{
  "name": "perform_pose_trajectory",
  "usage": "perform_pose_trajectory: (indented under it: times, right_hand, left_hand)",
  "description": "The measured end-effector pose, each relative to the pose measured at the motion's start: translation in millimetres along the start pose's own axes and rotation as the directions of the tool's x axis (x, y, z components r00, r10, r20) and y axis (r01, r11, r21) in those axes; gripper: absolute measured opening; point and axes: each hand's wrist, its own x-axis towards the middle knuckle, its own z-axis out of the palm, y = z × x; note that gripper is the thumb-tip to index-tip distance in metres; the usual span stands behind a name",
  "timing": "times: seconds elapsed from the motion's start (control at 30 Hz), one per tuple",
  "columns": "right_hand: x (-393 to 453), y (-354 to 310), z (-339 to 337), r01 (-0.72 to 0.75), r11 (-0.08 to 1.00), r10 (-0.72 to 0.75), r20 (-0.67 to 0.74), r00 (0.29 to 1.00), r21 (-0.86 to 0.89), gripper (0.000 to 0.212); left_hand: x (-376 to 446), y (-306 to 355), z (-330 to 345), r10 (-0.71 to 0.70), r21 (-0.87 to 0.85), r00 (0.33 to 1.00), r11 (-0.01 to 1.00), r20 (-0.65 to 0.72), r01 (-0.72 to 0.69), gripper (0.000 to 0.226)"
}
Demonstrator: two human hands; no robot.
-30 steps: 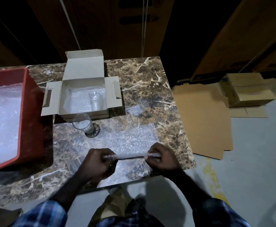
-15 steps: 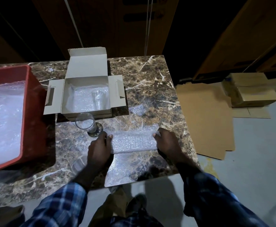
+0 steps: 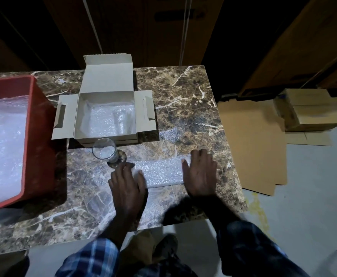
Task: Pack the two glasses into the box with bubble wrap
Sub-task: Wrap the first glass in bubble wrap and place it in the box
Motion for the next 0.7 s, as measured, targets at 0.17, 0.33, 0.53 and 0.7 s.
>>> perform_pose_trajectory:
  times: [0.17, 0.33, 0.53, 0.7]
  right_hand:
    - [-36, -24, 49, 0.380, 0.908, -0.401, 0.098, 0.911, 0.177, 0.045]
    - [-31, -15, 48, 0.363, 0.926, -0.377, 0.280, 0.883, 0.105, 0.057]
    - [-22, 39, 31, 0.147, 0.989, -0.135, 0.365, 0.921, -0.006, 0.079]
    - [-28, 22, 27, 0.257, 0.966, -0.255, 0.327, 0.910, 0.038, 0.071]
  left_hand:
    - [-20, 8, 22, 0.312, -0.014, 0.908, 0.947, 0.280, -0.322, 0.044]
    - [-14, -13, 34, 0.315, 0.066, 0.809, 0.916, 0.496, -0.397, 0.054]
    - [-10, -39, 12, 0.200, 0.138, 0.823, 0.938, 0.531, -0.317, 0.065]
    - [-7, -31, 7, 0.281, 0.117, 0.782, 0.905, 0.557, -0.409, 0.069]
